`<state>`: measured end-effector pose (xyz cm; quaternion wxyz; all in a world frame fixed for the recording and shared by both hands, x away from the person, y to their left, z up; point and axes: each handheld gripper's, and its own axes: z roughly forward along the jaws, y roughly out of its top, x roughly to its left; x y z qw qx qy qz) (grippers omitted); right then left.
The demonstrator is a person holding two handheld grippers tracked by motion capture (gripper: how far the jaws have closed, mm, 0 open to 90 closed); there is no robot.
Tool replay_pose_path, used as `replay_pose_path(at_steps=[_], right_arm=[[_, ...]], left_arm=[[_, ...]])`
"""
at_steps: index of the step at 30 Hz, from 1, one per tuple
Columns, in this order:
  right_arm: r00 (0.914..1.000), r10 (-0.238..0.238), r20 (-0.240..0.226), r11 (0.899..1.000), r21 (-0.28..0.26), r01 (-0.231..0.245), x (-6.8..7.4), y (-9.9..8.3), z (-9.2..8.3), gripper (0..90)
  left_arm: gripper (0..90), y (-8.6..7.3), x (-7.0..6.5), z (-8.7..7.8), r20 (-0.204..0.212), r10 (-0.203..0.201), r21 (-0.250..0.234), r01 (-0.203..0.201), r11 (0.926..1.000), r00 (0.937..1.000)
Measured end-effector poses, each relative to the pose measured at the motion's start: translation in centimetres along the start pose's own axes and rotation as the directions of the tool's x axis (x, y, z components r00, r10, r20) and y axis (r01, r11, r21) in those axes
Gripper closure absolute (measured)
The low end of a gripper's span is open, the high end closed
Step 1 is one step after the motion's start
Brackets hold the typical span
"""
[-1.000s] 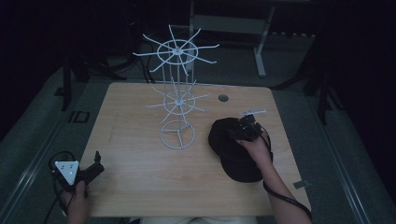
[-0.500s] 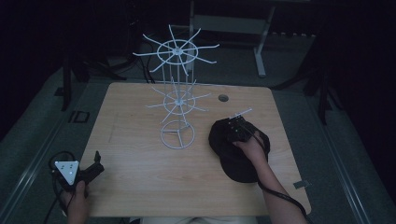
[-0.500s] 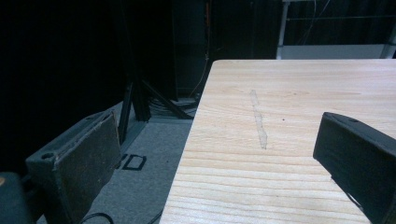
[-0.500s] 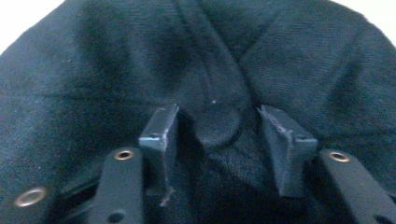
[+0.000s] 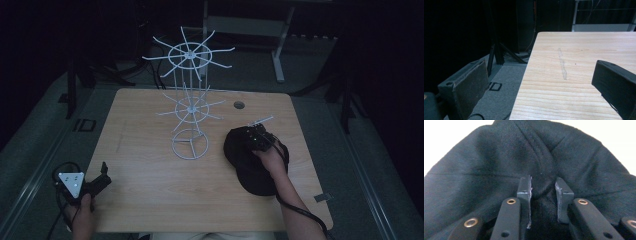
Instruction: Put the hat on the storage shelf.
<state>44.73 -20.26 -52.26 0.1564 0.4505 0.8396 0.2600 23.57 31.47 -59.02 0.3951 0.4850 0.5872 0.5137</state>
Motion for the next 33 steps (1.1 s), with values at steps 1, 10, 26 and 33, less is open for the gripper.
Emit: replay_pose_path(at_steps=[1,10,26,33], right_arm=[[1.0,0.002,-0.003,1.0,-0.022,-0.002,0.0,-0.1,-0.5,71.2],[0.9993,-0.037,0.0,0.984,-0.176,0.036,0.0,-0.9,-4.8,71.3],[0.9983,-0.045,-0.037,0.912,-0.409,0.026,-1.1,-3.5,-13.6,71.4],[0.9961,-0.084,-0.027,0.88,-0.471,0.062,-0.5,-3.1,-16.6,71.4]], left_arm=[[1.3,0.0,0.0,0.0,0.0,0.0,0.0,0.0,1.0,1.0],[1.3,0.0,0.0,0.0,-0.003,0.002,0.0,-0.002,1.0,1.0],[1.3,0.0,-0.1,0.0,-0.006,0.005,0.003,-0.005,1.0,1.0],[1.3,0.0,-0.1,0.0,-0.005,0.006,0.001,-0.006,1.0,1.0]])
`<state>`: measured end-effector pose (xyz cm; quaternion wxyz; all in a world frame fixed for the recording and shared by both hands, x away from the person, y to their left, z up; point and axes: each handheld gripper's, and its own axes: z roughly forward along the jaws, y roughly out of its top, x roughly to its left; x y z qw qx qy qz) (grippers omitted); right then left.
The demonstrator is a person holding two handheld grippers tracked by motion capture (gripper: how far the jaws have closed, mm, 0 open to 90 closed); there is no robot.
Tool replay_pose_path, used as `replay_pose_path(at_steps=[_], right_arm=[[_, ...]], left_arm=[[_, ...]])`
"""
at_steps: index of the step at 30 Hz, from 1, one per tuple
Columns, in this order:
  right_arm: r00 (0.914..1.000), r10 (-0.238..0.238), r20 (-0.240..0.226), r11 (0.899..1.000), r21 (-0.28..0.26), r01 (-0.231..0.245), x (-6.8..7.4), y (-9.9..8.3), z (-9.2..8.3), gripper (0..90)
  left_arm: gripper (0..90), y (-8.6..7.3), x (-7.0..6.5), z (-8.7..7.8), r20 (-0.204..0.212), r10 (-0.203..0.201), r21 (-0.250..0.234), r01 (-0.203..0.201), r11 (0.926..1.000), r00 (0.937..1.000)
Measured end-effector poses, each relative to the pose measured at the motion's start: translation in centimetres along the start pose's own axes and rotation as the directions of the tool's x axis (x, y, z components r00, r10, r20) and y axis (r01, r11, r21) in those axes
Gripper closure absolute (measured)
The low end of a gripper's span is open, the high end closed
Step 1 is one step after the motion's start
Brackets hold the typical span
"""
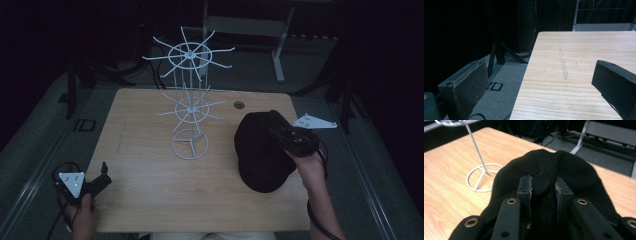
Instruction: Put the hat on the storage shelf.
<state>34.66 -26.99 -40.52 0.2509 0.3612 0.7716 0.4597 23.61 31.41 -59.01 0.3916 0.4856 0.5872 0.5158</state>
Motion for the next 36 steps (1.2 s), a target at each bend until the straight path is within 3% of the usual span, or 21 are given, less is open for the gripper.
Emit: replay_pose_path(at_steps=[10,18,28,36], right_arm=[[0.9981,-0.062,0.002,0.993,-0.102,0.062,0.6,4.2,-3.2,71.5],[0.9922,-0.123,-0.02,0.97,-0.214,0.116,1.8,7.9,-7.3,71.5],[0.9716,-0.236,-0.014,0.926,-0.307,0.221,4.2,12.6,-11.5,71.4],[0.9444,-0.329,-0.009,0.876,-0.376,0.301,7.0,16.6,-13.3,71.4]], left_arm=[[1.3,0.0,0.0,0.0,0.001,0.0,0.0,0.0,1.0,1.0],[1.3,0.0,0.0,0.0,0.0,0.003,0.0,-0.003,1.0,1.0],[1.3,0.0,0.0,0.0,0.0,0.005,0.001,-0.005,1.0,1.0],[1.3,0.0,0.0,0.0,0.001,0.003,0.001,-0.003,1.0,1.0]])
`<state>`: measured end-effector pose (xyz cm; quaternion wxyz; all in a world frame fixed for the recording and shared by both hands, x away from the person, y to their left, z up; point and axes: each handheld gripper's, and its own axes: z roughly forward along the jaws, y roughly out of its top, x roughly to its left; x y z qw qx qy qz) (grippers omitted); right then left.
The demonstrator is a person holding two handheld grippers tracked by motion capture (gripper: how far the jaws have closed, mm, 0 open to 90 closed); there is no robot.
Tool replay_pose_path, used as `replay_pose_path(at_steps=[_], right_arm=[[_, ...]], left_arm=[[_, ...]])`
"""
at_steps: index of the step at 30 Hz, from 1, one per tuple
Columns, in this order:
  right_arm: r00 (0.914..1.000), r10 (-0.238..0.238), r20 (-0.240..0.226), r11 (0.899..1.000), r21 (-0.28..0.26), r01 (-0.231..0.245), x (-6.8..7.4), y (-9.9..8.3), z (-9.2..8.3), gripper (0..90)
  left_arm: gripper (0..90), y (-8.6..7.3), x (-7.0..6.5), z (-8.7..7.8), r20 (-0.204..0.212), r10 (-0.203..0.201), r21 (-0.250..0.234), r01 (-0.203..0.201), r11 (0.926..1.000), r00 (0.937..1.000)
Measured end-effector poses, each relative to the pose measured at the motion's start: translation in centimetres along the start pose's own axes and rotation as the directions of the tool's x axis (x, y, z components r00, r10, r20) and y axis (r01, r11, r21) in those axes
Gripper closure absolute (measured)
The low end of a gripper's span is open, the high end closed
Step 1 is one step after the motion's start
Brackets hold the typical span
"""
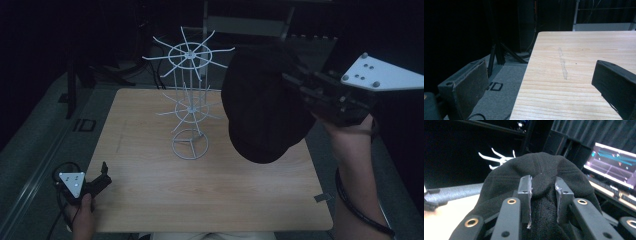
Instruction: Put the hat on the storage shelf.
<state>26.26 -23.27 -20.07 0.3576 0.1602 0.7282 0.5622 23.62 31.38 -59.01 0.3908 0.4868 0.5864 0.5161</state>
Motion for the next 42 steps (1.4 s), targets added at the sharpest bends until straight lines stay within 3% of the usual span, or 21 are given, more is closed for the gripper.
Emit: replay_pose_path(at_steps=[4,7,13,22,35,42], right_arm=[[0.9993,-0.015,-0.033,1.0,-0.012,0.015,0.5,1.5,0.8,71.4],[0.9971,-0.005,-0.076,1.0,-0.001,0.005,0.8,1.6,2.0,71.4],[0.9873,0.032,-0.156,0.999,0.034,-0.027,1.5,-0.4,4.0,71.4],[0.9733,0.072,-0.218,0.996,0.064,-0.059,2.3,-3.7,4.5,71.2],[0.9564,0.128,-0.262,0.991,0.079,-0.111,3.0,-7.3,4.7,69.8],[0.9578,0.156,-0.241,0.987,0.067,-0.144,2.9,-8.4,4.5,59.2]], left_arm=[[1.3,0.0,0.0,0.0,0.001,-0.001,-0.001,0.001,1.0,1.0],[1.3,0.0,0.0,0.0,0.001,-0.001,-0.001,0.001,1.0,1.0],[1.3,0.0,0.1,0.0,0.004,-0.007,-0.003,0.007,1.0,1.0],[1.3,0.0,0.1,0.0,0.003,-0.006,-0.003,0.006,1.0,1.0],[1.3,0.0,0.1,-0.1,0.006,-0.006,0.0,0.006,1.0,1.0],[1.3,0.0,0.1,0.0,0.005,-0.007,-0.003,0.007,1.0,1.0]])
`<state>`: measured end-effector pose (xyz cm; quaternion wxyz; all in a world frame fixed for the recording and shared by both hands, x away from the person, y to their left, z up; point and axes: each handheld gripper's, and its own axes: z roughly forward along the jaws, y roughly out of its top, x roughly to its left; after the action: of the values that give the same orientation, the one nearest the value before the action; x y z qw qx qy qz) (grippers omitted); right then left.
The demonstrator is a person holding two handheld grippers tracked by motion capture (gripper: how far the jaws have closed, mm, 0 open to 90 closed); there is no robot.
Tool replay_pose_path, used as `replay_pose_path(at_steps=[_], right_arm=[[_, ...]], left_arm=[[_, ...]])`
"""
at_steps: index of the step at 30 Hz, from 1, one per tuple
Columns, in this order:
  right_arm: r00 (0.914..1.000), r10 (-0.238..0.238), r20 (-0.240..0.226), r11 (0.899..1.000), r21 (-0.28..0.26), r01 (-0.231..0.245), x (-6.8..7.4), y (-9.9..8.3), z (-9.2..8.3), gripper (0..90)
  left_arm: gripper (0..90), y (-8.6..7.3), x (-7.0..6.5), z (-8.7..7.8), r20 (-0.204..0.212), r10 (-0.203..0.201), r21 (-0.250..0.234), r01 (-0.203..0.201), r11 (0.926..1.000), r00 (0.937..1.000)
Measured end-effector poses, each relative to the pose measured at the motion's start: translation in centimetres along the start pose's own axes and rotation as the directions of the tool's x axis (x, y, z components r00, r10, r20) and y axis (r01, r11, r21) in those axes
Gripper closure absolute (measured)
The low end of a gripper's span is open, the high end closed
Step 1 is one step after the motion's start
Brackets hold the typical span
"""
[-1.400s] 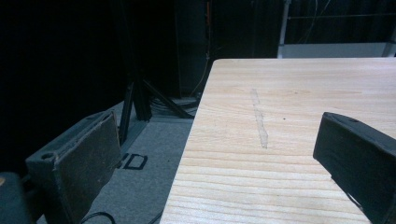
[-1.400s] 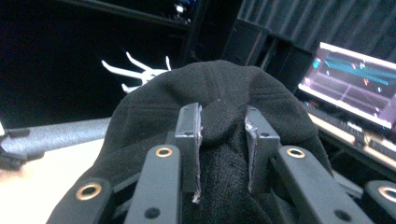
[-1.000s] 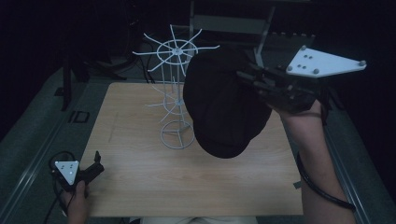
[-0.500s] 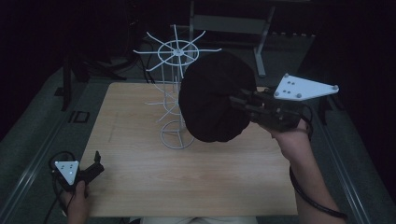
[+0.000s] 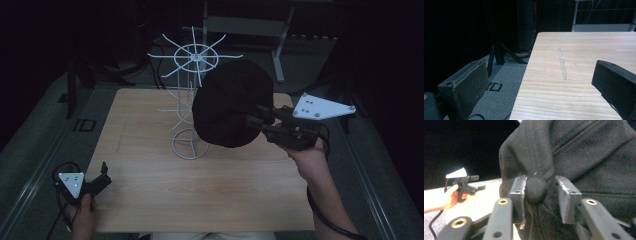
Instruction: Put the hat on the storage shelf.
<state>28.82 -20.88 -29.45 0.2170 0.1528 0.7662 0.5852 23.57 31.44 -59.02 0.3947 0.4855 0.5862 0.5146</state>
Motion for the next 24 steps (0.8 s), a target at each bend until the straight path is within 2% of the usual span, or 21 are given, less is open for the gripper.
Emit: replay_pose_path(at_steps=[2,10,17,18,20,23,24], right_arm=[[0.9999,0.012,-0.005,1.0,-0.011,-0.012,-0.1,-0.1,-0.1,57.4],[0.9994,0.028,0.022,0.999,-0.038,-0.027,-0.4,-0.2,-0.9,45.1],[0.999,0.033,0.03,0.998,-0.054,-0.031,-0.4,-0.8,-1.6,40.7],[0.9987,0.037,0.035,0.998,-0.054,-0.035,-0.5,-1.0,-1.8,40.7],[0.9969,0.061,0.049,0.997,-0.057,-0.058,-0.8,-1.9,-2.4,34.7],[0.9954,0.069,0.067,0.997,-0.047,-0.066,-0.9,-2.8,-3.0,27.1],[0.9954,0.069,0.067,0.997,-0.047,-0.066,-0.9,-2.8,-3.0,27.1]], left_arm=[[1.3,0.0,0.0,0.0,0.0,0.0,0.0,0.0,1.0,1.0],[1.3,0.0,0.0,0.0,0.0,0.002,0.001,-0.002,1.0,1.0],[1.3,0.0,0.0,0.0,0.001,0.001,0.0,-0.001,1.0,1.0],[1.3,0.0,0.0,0.0,0.001,0.001,0.0,-0.001,1.0,1.0],[1.3,0.0,0.0,0.0,0.001,0.001,0.0,-0.001,1.0,1.0],[1.3,0.0,0.0,0.0,0.001,0.002,0.0,-0.002,1.0,1.0],[1.3,0.0,0.0,0.0,0.001,0.002,0.0,-0.002,1.0,1.0]])
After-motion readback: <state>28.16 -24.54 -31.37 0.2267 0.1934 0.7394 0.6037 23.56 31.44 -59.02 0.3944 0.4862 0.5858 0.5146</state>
